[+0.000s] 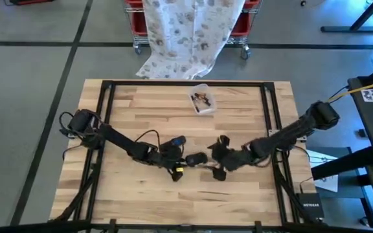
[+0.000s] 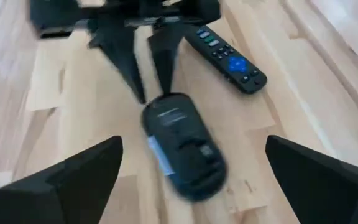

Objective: Insert battery
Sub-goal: Move the wireless mouse to the center of the table, then insert the white battery into the wireless mouse

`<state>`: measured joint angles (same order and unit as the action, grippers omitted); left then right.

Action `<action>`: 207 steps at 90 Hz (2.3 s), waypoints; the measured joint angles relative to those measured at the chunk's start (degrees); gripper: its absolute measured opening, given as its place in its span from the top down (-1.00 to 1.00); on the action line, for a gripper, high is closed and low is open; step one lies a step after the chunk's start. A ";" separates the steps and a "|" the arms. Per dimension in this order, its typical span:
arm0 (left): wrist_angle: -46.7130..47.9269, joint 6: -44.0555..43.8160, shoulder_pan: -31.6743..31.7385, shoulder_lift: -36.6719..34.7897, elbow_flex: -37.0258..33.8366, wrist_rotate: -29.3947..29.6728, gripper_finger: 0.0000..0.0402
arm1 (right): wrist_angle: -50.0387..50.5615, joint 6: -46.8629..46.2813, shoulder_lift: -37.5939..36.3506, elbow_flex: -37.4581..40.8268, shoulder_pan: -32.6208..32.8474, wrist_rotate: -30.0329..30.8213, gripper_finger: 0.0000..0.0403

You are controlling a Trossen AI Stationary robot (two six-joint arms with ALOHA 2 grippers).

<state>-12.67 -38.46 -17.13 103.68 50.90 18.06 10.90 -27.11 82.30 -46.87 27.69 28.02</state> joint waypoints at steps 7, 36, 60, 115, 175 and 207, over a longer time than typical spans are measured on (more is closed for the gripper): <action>3.18 0.20 0.11 -2.26 0.00 0.10 0.32 | -0.21 -1.60 0.26 0.04 3.08 3.77 -0.90; 19.13 3.31 -3.97 -16.61 -0.18 7.90 0.30 | 1.80 -7.23 4.14 0.08 9.52 15.08 -0.90; 6.46 4.22 -4.22 -29.51 -13.96 10.01 0.47 | 1.07 -6.55 7.13 0.07 6.31 15.00 -0.90; -6.00 5.41 -7.79 -30.49 -24.48 16.39 0.52 | 8.30 21.92 11.24 -16.46 -51.44 -17.47 0.08; -10.72 23.85 -6.04 -30.60 -24.46 17.76 0.52 | 12.98 35.07 35.31 -31.25 -58.84 -23.41 0.33; -13.66 30.37 -1.56 -30.93 -24.35 11.07 0.52 | 11.57 34.73 38.22 -31.56 -62.25 -28.52 0.48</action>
<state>-26.33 -8.08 -18.69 72.75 26.55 29.13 22.47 7.63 120.52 -78.43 -34.56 -0.50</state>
